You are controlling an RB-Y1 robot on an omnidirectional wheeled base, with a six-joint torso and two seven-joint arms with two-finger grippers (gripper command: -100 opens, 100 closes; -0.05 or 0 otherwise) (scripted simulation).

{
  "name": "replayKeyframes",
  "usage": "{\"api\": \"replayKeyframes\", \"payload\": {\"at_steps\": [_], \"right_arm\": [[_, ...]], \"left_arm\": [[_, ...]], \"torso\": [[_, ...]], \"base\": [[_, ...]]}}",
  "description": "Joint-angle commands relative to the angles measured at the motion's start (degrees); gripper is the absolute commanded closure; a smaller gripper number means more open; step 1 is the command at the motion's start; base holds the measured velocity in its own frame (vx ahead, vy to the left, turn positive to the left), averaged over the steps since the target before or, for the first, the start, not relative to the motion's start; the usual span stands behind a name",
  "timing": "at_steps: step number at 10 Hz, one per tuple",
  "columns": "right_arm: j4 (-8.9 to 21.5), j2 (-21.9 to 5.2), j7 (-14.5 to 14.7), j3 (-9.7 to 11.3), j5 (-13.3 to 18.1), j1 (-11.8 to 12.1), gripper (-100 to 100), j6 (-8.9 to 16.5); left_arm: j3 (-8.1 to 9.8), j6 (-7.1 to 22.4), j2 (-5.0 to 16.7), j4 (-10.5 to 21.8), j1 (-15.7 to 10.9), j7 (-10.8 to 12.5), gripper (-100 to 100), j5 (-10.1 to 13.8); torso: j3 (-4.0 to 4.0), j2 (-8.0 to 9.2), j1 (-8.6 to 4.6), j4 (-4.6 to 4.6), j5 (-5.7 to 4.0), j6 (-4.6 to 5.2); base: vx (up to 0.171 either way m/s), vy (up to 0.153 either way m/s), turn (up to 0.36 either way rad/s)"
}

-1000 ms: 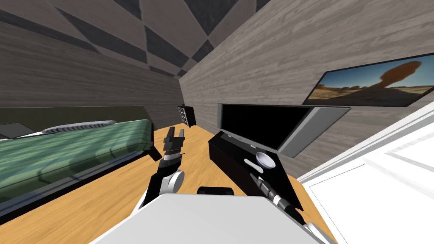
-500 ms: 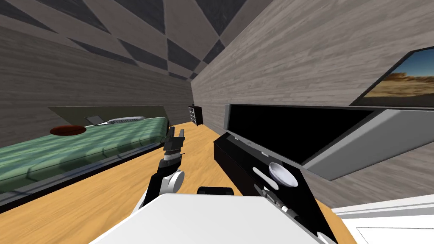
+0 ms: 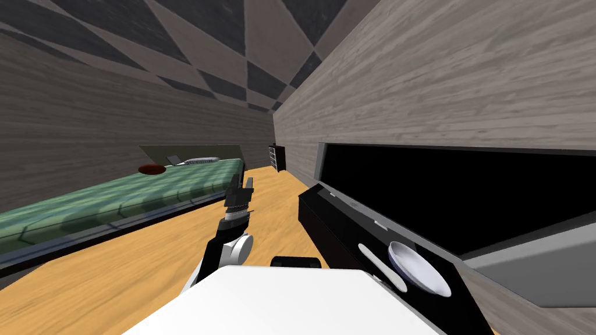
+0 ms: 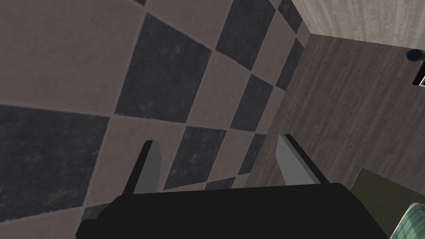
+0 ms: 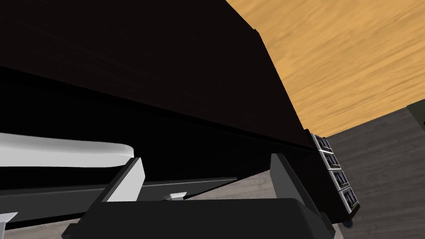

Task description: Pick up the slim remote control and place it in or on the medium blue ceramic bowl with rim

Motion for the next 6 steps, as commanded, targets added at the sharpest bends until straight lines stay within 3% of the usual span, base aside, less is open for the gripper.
{"api": "replayKeyframes", "payload": {"at_steps": [1, 4, 5, 6], "right_arm": [[2.86, -1.32, 0.48, 0.15, 2.86, 0.19, -100, -0.68], [6.09, -2.41, 0.92, 0.39, 6.30, 0.14, -100, -1.03], [8.70, -3.51, 1.38, 0.63, 8.55, 0.09, -100, -1.32], [8.70, -3.51, 1.38, 0.63, 8.97, 0.09, -100, -1.32]], "left_arm": [[0.00, 0.00, 0.00, 0.00, 0.00, 0.00, 0, 0.00], [-0.01, 0.00, 0.00, 0.00, -0.01, 0.00, 0, 0.00], [0.00, 0.00, 0.00, 0.00, 0.01, 0.00, 0, 0.00], [0.00, 0.00, 0.00, 0.00, -0.01, 0.00, 0, 0.00]], "torso": [[0.00, 0.00, 0.00, 0.00, 0.00, 0.00], [-0.01, -0.02, -0.02, 0.01, 0.00, -0.06], [0.00, 0.01, -0.03, 0.00, -0.01, 0.04], [0.01, 0.01, -0.04, 0.01, 0.00, -0.05]], "base": [[0.051, -0.022, 0.316], [0.046, -0.035, 0.229], [0.035, -0.037, 0.311], [0.034, -0.038, 0.141]]}}
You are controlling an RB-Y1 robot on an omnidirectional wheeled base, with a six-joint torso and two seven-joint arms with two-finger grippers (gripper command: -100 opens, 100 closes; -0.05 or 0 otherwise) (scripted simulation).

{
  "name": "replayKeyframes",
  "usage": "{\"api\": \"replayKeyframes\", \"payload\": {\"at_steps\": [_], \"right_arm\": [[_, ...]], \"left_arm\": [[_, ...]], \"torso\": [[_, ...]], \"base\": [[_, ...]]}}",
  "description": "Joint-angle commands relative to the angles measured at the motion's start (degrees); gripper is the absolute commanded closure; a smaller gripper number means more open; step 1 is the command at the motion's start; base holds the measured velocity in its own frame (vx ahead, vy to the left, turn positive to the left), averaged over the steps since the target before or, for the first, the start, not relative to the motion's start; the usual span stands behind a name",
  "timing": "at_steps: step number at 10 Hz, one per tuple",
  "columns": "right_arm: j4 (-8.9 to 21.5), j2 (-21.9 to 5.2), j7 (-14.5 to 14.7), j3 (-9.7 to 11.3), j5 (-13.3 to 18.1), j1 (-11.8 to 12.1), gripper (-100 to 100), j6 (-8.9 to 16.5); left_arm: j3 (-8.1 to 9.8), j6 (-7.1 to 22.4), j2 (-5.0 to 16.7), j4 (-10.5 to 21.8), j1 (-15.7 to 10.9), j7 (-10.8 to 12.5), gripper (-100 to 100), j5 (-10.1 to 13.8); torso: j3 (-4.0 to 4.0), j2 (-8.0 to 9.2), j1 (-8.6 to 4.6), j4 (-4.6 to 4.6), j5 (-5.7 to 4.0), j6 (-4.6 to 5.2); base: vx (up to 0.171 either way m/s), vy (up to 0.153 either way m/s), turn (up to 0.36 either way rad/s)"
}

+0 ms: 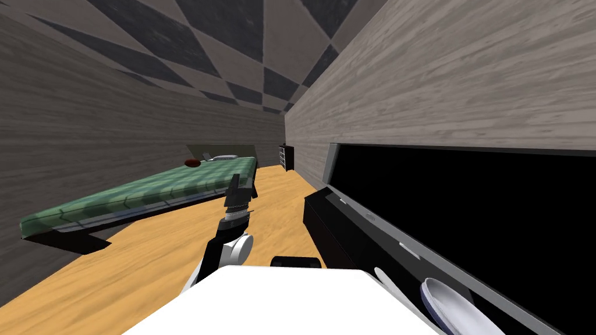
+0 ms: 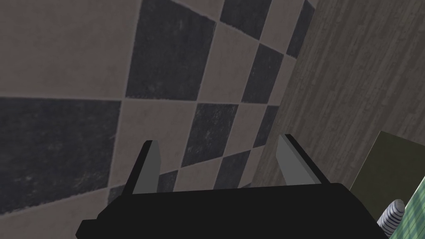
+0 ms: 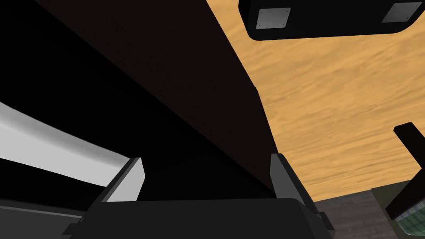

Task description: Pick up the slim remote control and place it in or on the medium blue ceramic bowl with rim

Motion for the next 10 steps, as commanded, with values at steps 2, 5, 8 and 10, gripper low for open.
{"api": "replayKeyframes", "payload": {"at_steps": [2, 5, 8, 10], "right_arm": [[0.61, -1.63, -0.74, 0.64, 3.39, 1.26, -100, 0.51], [2.94, -2.66, -0.25, 0.88, 5.80, 1.19, -100, 0.31], [6.43, -4.39, 0.75, 1.50, 10.18, 0.94, -100, 0.02], [9.05, -5.04, 1.24, 1.90, 12.12, 0.75, -100, -0.09]], "left_arm": [[0.00, 0.00, 0.00, 0.00, 0.00, 0.00, 0, 0.00], [0.00, 0.00, 0.00, 0.00, -0.01, 0.00, 0, 0.00], [0.00, 0.00, 0.00, 0.00, 0.00, 0.00, 0, 0.00], [0.00, 0.00, 0.00, 0.00, 0.00, 0.00, 0, 0.00]], "torso": [[0.03, 0.06, 0.09, 0.01, 0.02, 0.01], [-0.02, -0.05, -0.02, 0.00, 0.01, -0.05], [-0.01, -0.02, 0.02, 0.00, 0.00, 0.00], [0.00, 0.00, 0.05, 0.00, 0.01, 0.00]], "base": [[0.026, -0.017, 0.087], [0.043, -0.040, 0.196], [0.036, -0.039, 0.193], [0.032, -0.035, 0.126]]}}
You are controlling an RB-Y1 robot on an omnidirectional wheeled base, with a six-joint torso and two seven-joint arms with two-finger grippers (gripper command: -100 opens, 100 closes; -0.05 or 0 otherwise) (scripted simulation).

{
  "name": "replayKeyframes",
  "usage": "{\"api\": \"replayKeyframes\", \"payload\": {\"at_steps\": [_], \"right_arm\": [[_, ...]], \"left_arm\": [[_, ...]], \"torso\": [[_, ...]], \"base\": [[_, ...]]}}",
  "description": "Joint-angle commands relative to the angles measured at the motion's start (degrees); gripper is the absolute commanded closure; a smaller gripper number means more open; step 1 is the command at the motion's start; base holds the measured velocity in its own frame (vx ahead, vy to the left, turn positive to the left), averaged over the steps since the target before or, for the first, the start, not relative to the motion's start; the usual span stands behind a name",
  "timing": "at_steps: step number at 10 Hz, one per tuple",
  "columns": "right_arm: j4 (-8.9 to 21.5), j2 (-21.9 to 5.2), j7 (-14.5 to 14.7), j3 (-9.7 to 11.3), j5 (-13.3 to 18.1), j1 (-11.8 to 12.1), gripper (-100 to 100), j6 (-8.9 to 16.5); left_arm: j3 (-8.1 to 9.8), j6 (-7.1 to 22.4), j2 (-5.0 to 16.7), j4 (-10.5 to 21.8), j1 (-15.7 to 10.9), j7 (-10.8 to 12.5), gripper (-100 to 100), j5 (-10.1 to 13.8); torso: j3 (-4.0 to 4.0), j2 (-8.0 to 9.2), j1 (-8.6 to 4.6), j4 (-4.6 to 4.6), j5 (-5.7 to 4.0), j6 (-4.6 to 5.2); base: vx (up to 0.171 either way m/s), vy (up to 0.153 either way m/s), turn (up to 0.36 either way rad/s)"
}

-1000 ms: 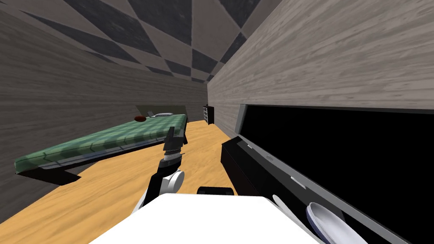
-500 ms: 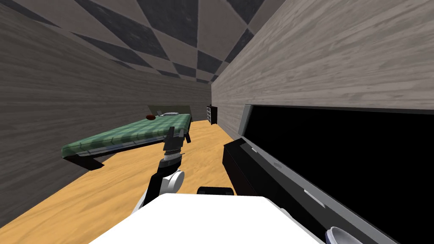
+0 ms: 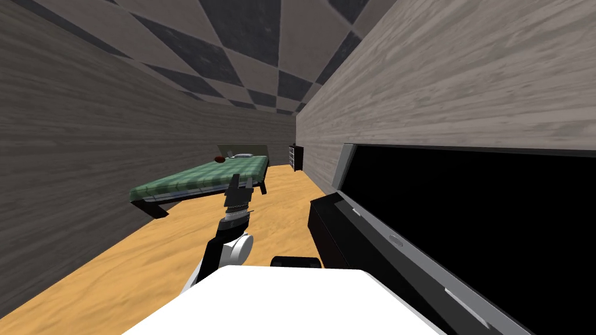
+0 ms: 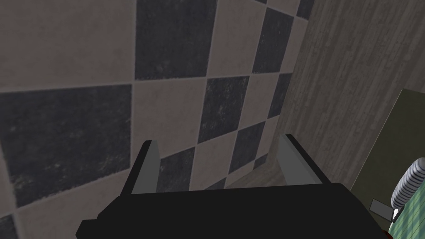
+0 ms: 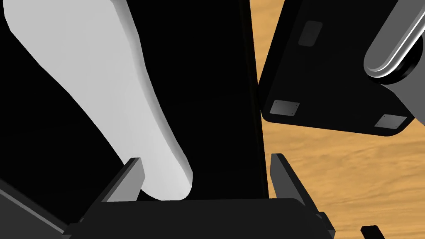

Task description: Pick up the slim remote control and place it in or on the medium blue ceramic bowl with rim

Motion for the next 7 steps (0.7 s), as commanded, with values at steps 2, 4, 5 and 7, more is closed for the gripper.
{"api": "replayKeyframes", "payload": {"at_steps": [2, 4, 5, 7], "right_arm": [[3.33, -0.96, 1.08, 0.42, 2.53, -0.55, -100, -0.50], [6.27, -1.35, 1.95, 1.46, 5.51, -1.00, -100, -0.65], [5.51, -1.35, 1.95, 1.46, 5.51, -1.00, -100, -0.65], [8.43, -1.05, 2.63, 2.45, 7.68, -1.40, -100, -0.72]], "left_arm": [[0.00, 0.00, 0.00, 0.00, 0.00, 0.00, 0, 0.00], [0.00, 0.00, 0.00, 0.00, 0.00, 0.00, 0, 0.00], [0.00, 0.00, 0.00, 0.00, 0.00, 0.00, 0, 0.00], [0.00, 0.00, 0.00, 0.00, 0.01, 0.00, 0, 0.00]], "torso": [[0.01, 0.02, 0.01, 0.00, 0.00, 0.02], [-0.01, -0.02, -0.05, 0.00, -0.01, 0.00], [-0.01, 0.00, -0.04, 0.00, -0.01, 0.02], [0.04, 0.08, 0.08, 0.01, 0.00, 0.05]], "base": [[0.030, -0.039, 0.145], [0.038, -0.054, 0.202], [0.015, -0.040, 0.046], [0.011, -0.020, 0.069]]}}
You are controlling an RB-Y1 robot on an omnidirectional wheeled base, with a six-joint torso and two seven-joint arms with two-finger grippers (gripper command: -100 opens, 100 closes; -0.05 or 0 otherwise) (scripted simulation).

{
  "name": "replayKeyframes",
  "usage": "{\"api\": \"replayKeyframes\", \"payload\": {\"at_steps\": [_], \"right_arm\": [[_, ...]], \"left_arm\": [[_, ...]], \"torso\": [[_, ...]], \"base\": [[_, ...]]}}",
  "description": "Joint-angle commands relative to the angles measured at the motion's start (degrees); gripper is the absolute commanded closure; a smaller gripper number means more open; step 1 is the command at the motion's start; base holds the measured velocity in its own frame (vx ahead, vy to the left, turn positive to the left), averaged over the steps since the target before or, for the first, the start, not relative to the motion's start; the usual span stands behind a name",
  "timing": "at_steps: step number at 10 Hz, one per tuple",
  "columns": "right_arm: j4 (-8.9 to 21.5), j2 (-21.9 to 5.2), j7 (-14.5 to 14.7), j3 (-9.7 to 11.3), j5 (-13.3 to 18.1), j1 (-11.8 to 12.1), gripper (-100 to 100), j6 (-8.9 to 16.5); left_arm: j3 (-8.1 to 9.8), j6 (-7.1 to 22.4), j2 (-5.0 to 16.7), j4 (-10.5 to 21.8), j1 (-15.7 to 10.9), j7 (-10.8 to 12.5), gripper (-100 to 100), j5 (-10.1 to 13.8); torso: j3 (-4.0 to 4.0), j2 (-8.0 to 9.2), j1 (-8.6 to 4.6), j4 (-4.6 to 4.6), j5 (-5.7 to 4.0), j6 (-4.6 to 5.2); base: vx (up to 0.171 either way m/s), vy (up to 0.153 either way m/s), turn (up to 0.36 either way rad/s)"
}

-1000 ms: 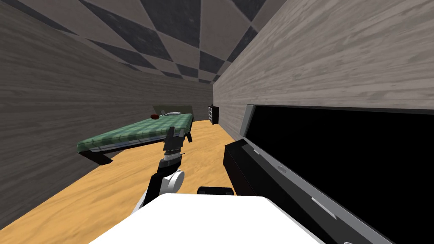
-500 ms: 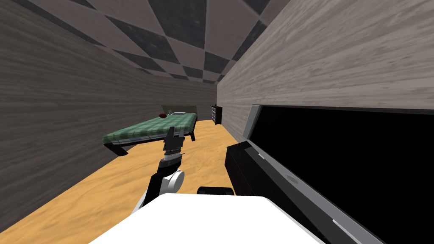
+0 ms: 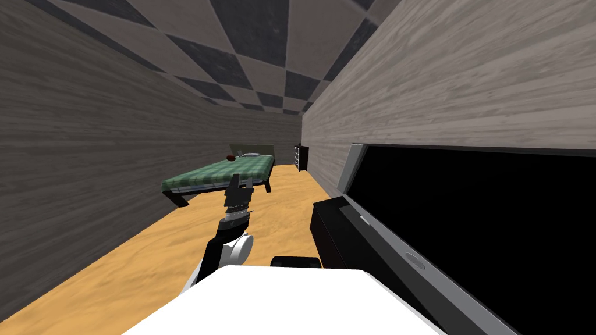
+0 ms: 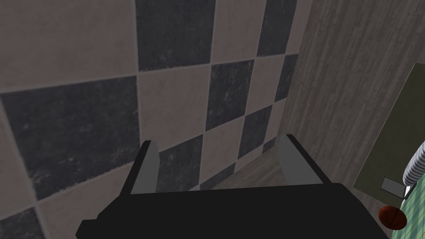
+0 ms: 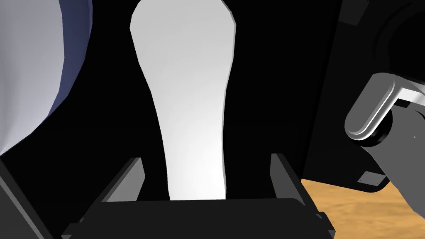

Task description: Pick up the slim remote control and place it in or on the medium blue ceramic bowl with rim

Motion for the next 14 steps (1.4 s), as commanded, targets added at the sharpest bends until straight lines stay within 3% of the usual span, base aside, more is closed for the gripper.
{"api": "replayKeyframes", "payload": {"at_steps": [1, 2, 3, 4, 6, 7, 8, 12, 13, 14], "right_arm": [[1.78, 0.23, 0.50, 0.84, 1.77, -0.36, -100, -0.12], [1.00, 0.13, 0.19, 0.59, 1.19, -0.20, -100, -0.02], [1.10, 0.12, 0.21, 0.65, 1.31, -0.23, 0, -0.04], [2.04, 1.81, 0.64, 1.57, 0.79, -0.86, -100, 1.66], [3.00, 3.50, 1.06, 2.49, 0.29, -1.48, -100, 3.37], [2.62, 2.98, 0.76, 2.18, 0.47, -1.25, -100, 2.74], [2.82, 3.09, 0.96, 2.23, 0.42, -1.38, 100, 2.93], [2.81, 3.06, 0.91, 2.20, 0.41, -1.37, 100, 2.90], [2.80, 3.06, 0.91, 2.20, 0.41, -1.37, 0, 2.90], [1.80, 1.39, 0.53, 1.34, 0.92, -0.70, 100, 1.24]], "left_arm": [[0.00, 0.00, 0.00, 0.00, 0.00, 0.00, 0, 0.00], [0.00, 0.00, 0.00, 0.00, 0.00, 0.00, 0, 0.00], [0.01, 0.00, 0.00, 0.00, 0.01, 0.00, 0, 0.00], [0.00, 0.00, 0.00, 0.00, 0.01, 0.00, 0, 0.00], [0.01, 0.00, 0.00, 0.00, 0.00, 0.00, 0, 0.00], [0.01, 0.00, 0.00, 0.00, 0.00, 0.00, 0, 0.00], [0.01, 0.00, 0.00, 0.00, 0.01, 0.00, 0, 0.00], [0.00, 0.00, 0.00, 0.00, 0.01, 0.00, 0, 0.00], [0.00, 0.00, 0.00, 0.00, 0.01, 0.00, 0, 0.00], [0.00, 0.00, 0.00, 0.00, 0.01, 0.00, 0, 0.00]], "torso": [[0.00, 0.00, 0.00, 0.00, 0.00, 0.00], [-0.02, -0.04, -0.12, -0.01, -0.02, 0.01], [-0.01, -0.01, -0.05, -0.01, -0.02, 0.03], [0.01, 0.03, 0.05, 0.00, 0.01, 0.03], [0.05, 0.09, -0.07, 0.02, -0.02, 0.03], [0.06, 0.11, -0.15, 0.02, -0.04, 0.02], [0.05, 0.09, -0.05, 0.02, -0.02, 0.04], [0.04, 0.07, 0.07, 0.01, -0.01, 0.03], [0.04, 0.07, 0.07, 0.01, -0.01, 0.04], [0.04, 0.07, 0.07, 0.01, -0.01, 0.04]], "base": [[0.026, -0.061, 0.150], [0.014, -0.037, 0.029], [0.002, -0.006, -0.003], [-0.009, -0.024, 0.057], [-0.016, -0.063, 0.060], [-0.011, -0.035, 0.018], [-0.001, -0.006, -0.002], [0.000, 0.000, 0.000], [0.000, 0.000, 0.000], [0.016, 0.039, -0.095]]}}
